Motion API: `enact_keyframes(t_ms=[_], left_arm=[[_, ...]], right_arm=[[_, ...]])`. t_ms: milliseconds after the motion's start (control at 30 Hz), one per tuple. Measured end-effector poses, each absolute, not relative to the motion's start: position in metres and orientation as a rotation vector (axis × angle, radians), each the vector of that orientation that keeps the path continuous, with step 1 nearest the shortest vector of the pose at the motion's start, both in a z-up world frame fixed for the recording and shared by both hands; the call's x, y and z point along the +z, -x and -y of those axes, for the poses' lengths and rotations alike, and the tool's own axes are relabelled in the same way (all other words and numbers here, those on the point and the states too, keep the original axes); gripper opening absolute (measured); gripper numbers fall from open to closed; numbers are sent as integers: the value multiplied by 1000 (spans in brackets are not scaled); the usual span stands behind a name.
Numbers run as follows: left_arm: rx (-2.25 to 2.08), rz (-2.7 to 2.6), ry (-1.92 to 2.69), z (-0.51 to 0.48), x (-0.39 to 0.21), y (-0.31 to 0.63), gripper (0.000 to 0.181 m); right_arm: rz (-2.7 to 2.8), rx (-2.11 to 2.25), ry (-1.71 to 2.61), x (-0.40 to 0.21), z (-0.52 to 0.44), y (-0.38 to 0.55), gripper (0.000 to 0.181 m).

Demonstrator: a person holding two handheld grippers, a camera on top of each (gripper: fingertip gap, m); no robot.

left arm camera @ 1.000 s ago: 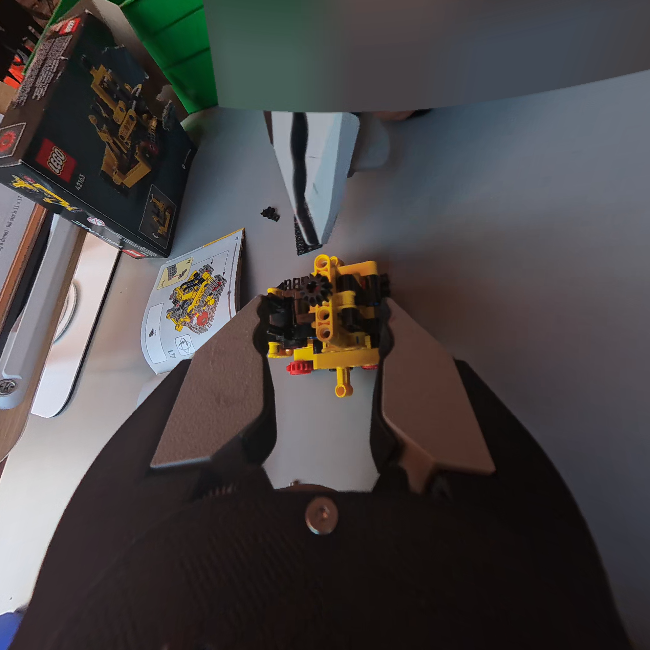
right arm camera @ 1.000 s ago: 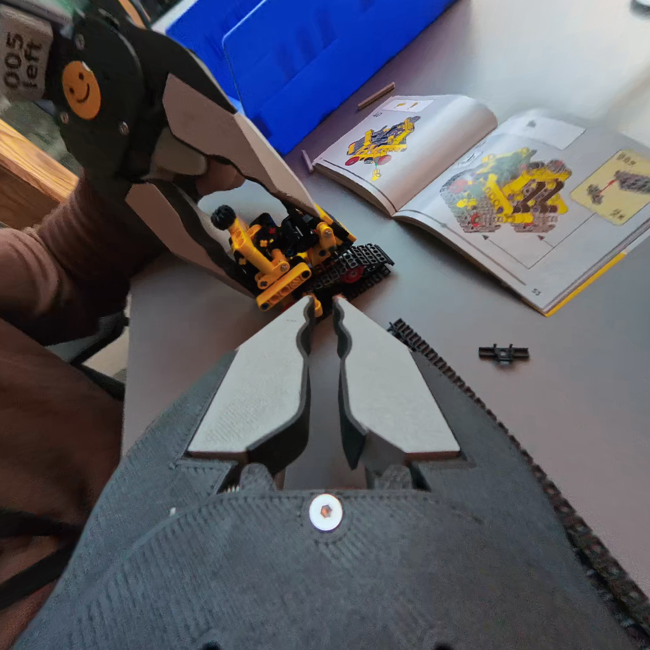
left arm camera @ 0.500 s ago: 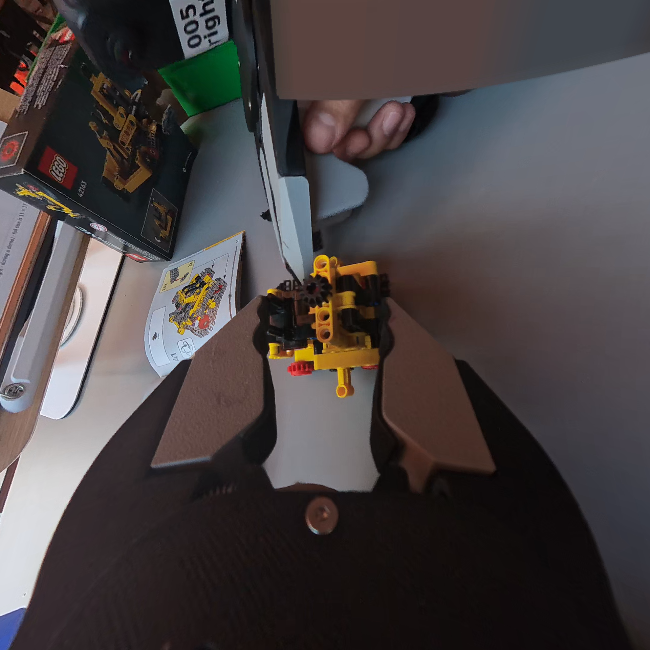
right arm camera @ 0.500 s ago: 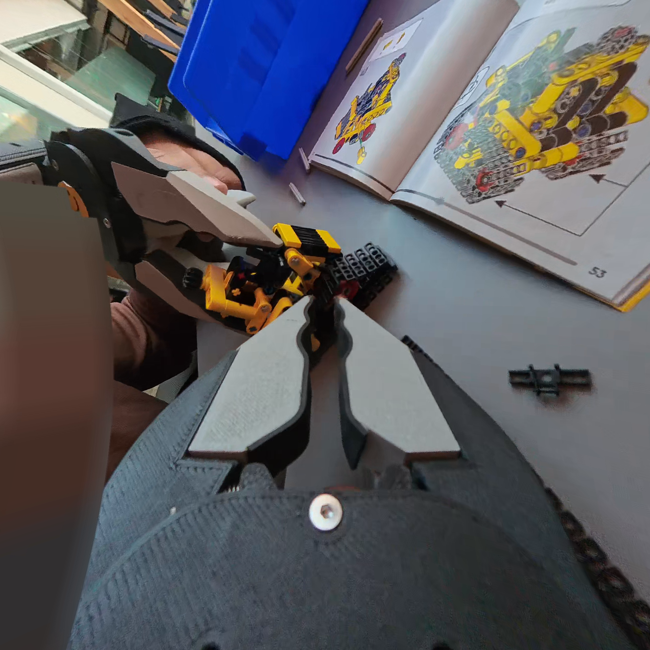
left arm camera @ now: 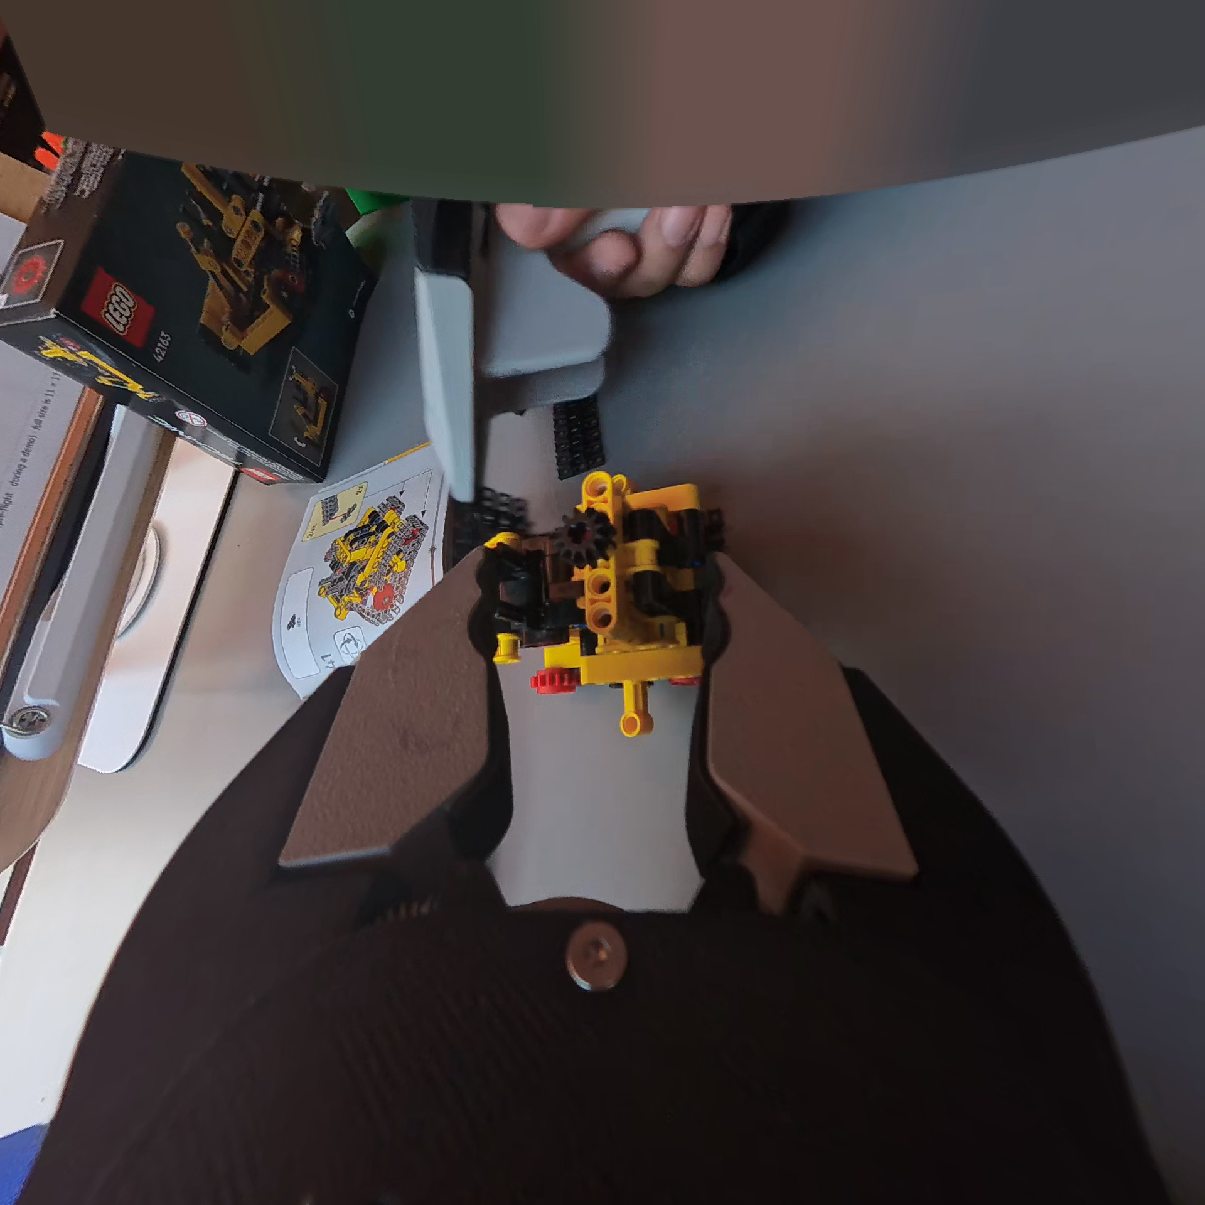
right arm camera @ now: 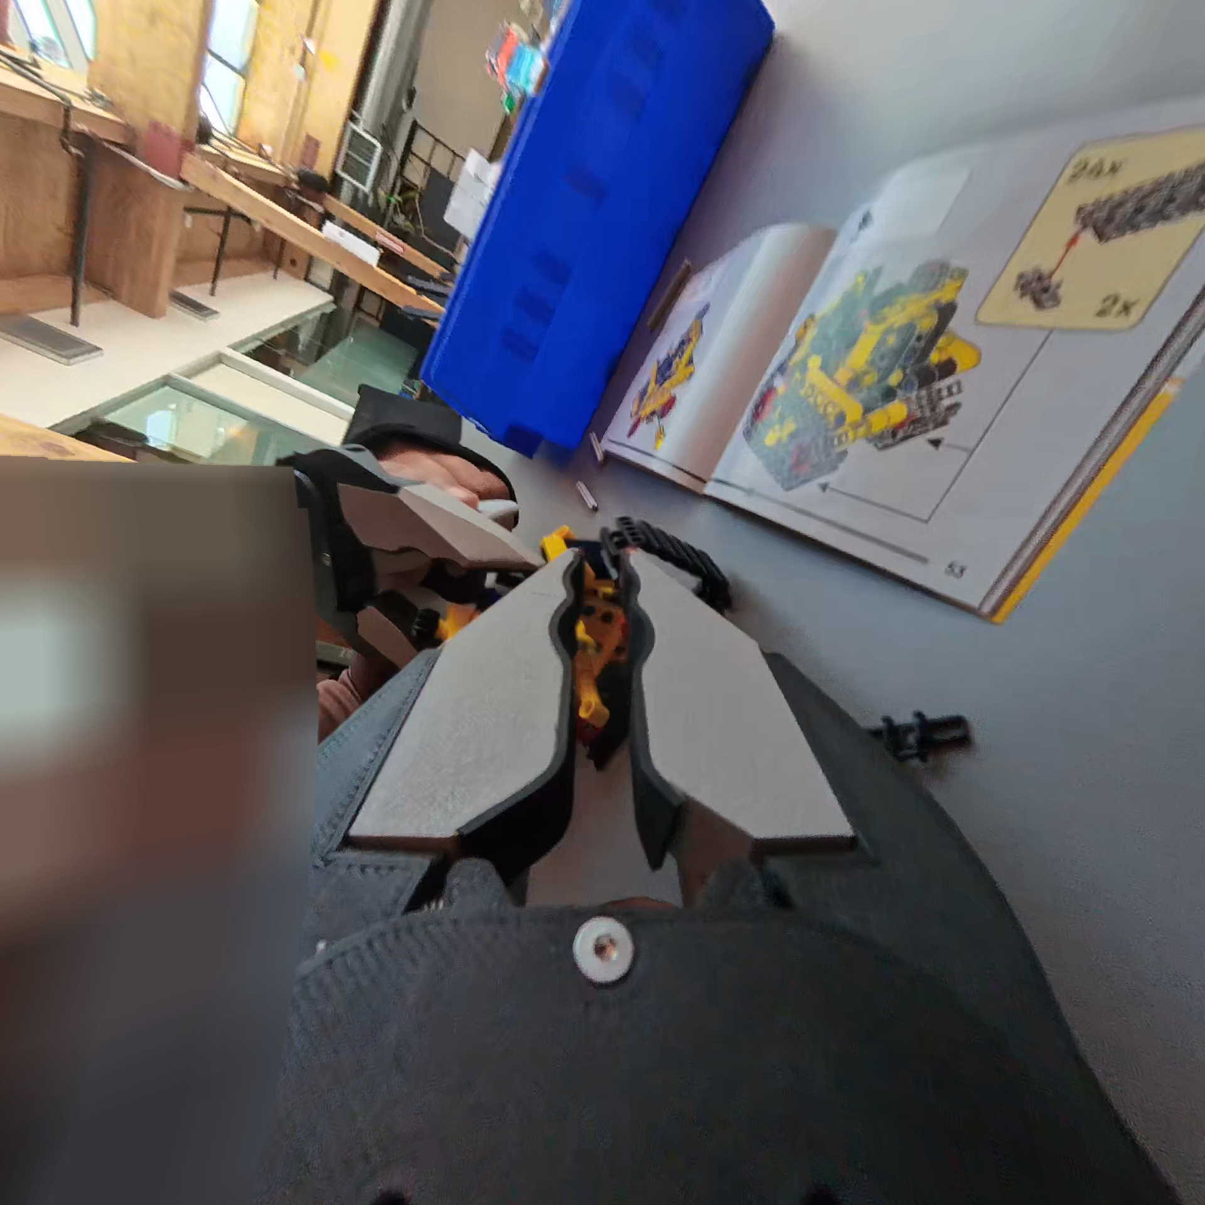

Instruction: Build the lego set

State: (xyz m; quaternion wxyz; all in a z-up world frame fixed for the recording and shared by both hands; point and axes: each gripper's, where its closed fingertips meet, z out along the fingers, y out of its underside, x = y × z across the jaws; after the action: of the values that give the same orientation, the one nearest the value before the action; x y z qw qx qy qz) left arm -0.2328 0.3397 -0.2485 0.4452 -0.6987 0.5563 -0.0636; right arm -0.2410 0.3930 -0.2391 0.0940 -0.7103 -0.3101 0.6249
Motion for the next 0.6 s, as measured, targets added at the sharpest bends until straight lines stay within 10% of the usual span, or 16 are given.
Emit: enact_keyframes(t_ms=[600], left_arm=[[-235, -1400, 1747, -332, -249, 225, 60]], right_arm=[[1424, 1356, 2075, -261, -378, 209, 8]])
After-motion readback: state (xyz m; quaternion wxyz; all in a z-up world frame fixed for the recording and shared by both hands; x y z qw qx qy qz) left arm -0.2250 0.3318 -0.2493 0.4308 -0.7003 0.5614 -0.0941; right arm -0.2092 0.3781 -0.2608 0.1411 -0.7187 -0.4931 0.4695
